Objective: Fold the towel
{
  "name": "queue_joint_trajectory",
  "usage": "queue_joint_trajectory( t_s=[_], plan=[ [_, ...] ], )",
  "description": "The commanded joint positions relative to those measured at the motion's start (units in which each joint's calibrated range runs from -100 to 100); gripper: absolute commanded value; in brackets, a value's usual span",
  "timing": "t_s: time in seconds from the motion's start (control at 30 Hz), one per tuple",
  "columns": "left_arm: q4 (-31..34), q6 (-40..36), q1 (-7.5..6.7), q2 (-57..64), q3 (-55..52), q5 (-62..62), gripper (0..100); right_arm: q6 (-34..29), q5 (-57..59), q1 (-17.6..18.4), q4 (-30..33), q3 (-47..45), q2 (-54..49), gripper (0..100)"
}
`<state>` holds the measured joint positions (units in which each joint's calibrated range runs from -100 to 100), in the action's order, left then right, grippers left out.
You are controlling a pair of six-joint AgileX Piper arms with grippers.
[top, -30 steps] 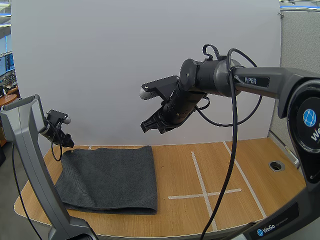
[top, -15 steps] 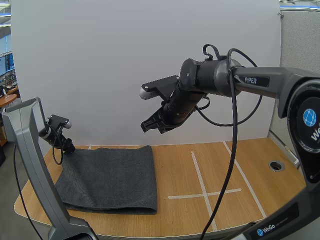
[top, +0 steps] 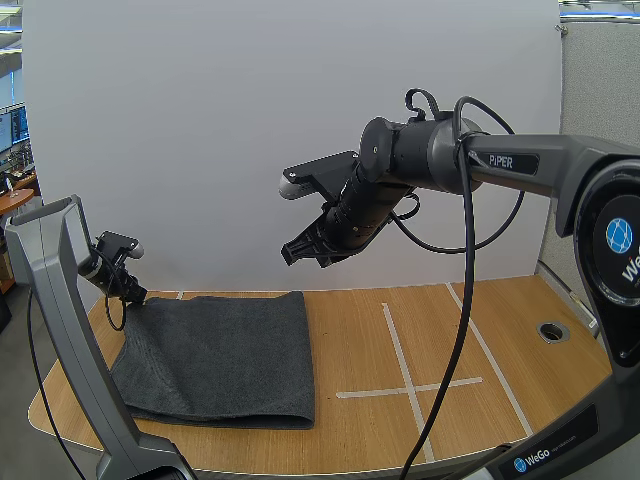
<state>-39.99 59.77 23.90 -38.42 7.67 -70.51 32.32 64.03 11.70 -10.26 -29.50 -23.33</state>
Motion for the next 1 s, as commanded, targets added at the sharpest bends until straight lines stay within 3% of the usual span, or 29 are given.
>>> queue_joint_trajectory(
  t_s=[0.0,0.67,0.97],
  plan=[
    [-0.04,-1.09,0.10,-0.16,0.34,-0.45,0,0.21,-0.68,-0.28,-0.20,0.44,-0.24,0],
    [-5.36,-3.01,-0.14,2.23,3.24,-12.57,0,0.21,-0.68,-0.28,-0.20,0.44,-0.24,0],
    [-5.12,-3.01,-2.69,2.23,3.24,-10.54,0,0.21,-0.68,-0.28,-0.20,0.44,-0.24,0]
  ],
)
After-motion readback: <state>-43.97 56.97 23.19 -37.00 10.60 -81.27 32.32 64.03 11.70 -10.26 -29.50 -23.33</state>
